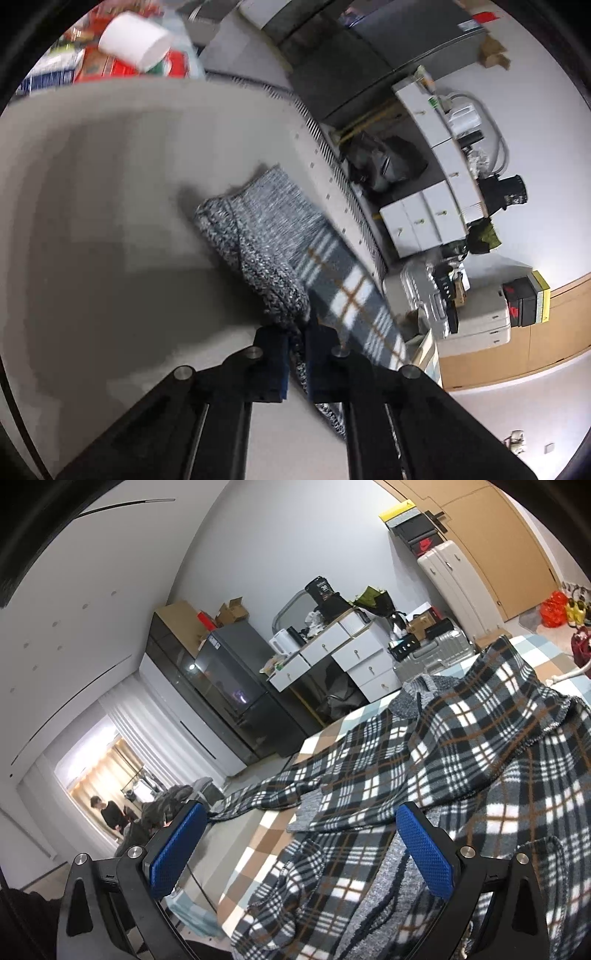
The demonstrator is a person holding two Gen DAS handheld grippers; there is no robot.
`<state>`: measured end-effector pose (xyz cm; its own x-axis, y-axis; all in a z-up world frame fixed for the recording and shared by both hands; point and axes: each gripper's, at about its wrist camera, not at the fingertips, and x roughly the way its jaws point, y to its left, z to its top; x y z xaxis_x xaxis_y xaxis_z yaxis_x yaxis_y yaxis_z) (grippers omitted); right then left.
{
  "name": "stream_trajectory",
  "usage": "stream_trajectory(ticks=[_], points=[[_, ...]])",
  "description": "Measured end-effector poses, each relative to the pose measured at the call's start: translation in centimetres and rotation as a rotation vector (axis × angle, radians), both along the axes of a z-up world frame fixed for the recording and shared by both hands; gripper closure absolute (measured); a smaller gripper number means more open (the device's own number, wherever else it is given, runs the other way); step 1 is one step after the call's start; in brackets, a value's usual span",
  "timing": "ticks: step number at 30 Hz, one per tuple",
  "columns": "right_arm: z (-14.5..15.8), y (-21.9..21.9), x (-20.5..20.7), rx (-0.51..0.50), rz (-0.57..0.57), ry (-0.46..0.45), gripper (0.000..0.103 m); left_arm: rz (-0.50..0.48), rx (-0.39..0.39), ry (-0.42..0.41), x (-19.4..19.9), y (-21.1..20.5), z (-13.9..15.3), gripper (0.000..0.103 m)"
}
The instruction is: Fold large clothes
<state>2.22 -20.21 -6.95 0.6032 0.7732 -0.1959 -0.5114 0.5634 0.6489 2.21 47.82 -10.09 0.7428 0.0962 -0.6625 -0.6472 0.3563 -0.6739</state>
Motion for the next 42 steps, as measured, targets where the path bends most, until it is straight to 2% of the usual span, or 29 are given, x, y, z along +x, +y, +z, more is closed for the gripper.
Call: stream_trajectory(ticks=[2,5,11,14,17,22,25,27,29,31,32,35,36,39,40,42], points=[[-0.1,-0.1,0.1,0.005,-0.004,0.004,0.000,0.000,0.044,-0.029,0.1,-0.1,0.9,0.102],[0.0,-0.4,0.1,0.015,-0.004,0.008,0.000,-0.027,0.136,-0.065,0.5,-1.1,3.9,0.102],[0.5,-0.9,-0.3,0.046,-0.002,-0.007,0.000,-0.179,0.280,-0.201,2.4,-5.4,11.6,0.102],[0.9,-1.2,-0.6,0.059,-0.003,-0.020,0.000,-0.295,0.371,-0.273,3.4,-10.0,15.8,0.102],[1.1,-1.7,-0.9,0.071,-0.007,-0.030,0.000,-0.415,0.420,-0.348,4.2,-14.8,18.8,0.102],[1.6,-3.0,-1.7,0.086,-0.041,-0.056,0.000,-0.669,0.475,-0.466,5.8,-25.0,21.8,0.102],[2.1,-4.6,-2.3,0.118,-0.085,-0.076,0.000,-0.817,0.422,-0.490,6.9,-30.6,21.3,0.102],[2.3,-6.2,-2.9,0.155,-0.154,-0.092,0.000,-0.905,0.412,-0.495,7.4,-33.9,20.7,0.102],[2.4,-7.9,-3.4,0.195,-0.229,-0.099,0.000,-1.015,0.387,-0.506,8.3,-38.2,19.0,0.102],[2.4,-9.4,-3.6,0.228,-0.274,-0.093,0.000,-1.096,0.344,-0.480,9.3,-41.0,17.3,0.102],[2.4,-10.2,-3.8,0.242,-0.291,-0.096,0.000,-1.153,0.321,-0.456,9.8,-43.2,15.6,0.102],[2.1,-12.5,-4.7,0.271,-0.350,-0.108,0.000,-1.250,0.347,-0.377,10.5,-47.6,11.9,0.102],[1.9,-13.2,-4.9,0.280,-0.365,-0.109,0.000,-1.294,0.341,-0.324,10.8,-49.1,9.8,0.102],[1.3,-14.9,-5.0,0.309,-0.390,-0.089,0.000,-1.368,0.367,-0.211,11.1,-51.9,6.4,0.102],[1.1,-15.2,-5.0,0.320,-0.393,-0.079,0.000,-1.412,0.398,-0.150,11.0,-52.9,4.7,0.102],[0.6,-16.0,-4.6,0.356,-0.396,-0.055,0.000,-1.460,0.486,-0.101,9.9,-54.6,3.7,0.102]])
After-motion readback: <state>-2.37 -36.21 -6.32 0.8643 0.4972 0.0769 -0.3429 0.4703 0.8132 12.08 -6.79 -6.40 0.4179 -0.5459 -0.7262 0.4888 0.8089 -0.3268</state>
